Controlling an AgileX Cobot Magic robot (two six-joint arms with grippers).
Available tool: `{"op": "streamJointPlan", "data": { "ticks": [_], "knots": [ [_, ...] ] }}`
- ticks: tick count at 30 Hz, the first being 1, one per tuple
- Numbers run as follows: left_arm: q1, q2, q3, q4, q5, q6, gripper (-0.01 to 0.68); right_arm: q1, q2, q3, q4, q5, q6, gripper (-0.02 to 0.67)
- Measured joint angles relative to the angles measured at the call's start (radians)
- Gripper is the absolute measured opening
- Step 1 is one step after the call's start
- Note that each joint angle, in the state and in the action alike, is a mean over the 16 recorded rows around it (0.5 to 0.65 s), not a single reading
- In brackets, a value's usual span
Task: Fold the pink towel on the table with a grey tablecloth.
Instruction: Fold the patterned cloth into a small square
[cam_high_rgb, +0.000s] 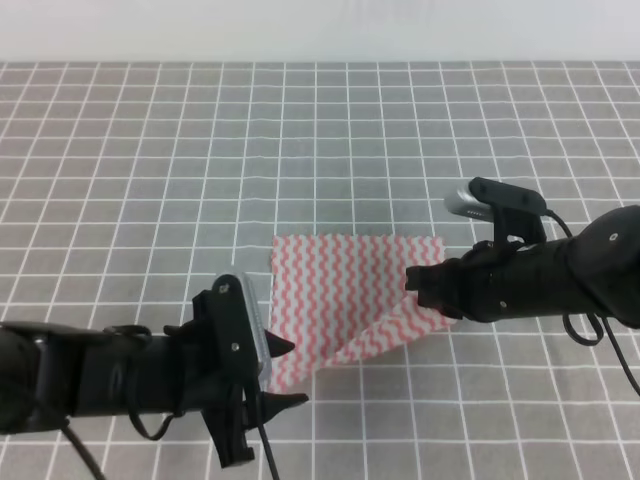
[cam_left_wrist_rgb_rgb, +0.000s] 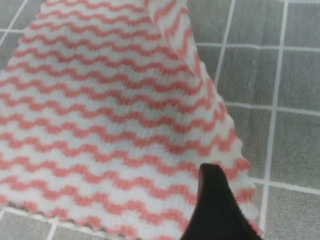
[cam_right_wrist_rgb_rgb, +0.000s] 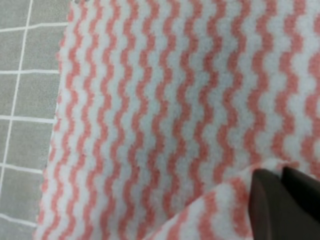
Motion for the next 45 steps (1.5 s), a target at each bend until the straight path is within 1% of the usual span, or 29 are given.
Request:
{"op": "streamJointPlan", "data": {
  "ticks": [8,20,24,29,32,40,45],
  "knots": [
    [0.0,0.065,-0.024,-0.003,-0.036,0.054,0.401,0.0,0.003,-0.009,0.0,-0.01,0.0,-0.015],
    [0.0,0.123,-0.06,-0.009,-0.101,0.077,0.403,0.0,-0.001,-0.024,-0.002,-0.003,0.0,-0.015],
    [0.0,0.134,-0.071,-0.015,-0.111,0.076,0.394,0.0,-0.001,-0.025,-0.004,0.001,0.0,-0.015],
    [0.0,0.148,-0.081,-0.014,-0.116,0.076,0.345,0.0,0.002,-0.026,-0.006,0.004,-0.001,-0.015],
    [-0.001,0.155,-0.085,-0.014,-0.118,0.075,0.299,0.0,0.002,-0.026,-0.007,0.005,-0.002,-0.015],
    [-0.001,0.161,-0.086,-0.013,-0.12,0.066,0.147,0.0,0.003,-0.026,-0.009,0.007,-0.006,-0.015],
    [-0.001,0.155,-0.086,-0.013,-0.119,0.05,0.089,0.0,0.003,-0.026,-0.009,0.008,-0.007,-0.015]
  ]
}}
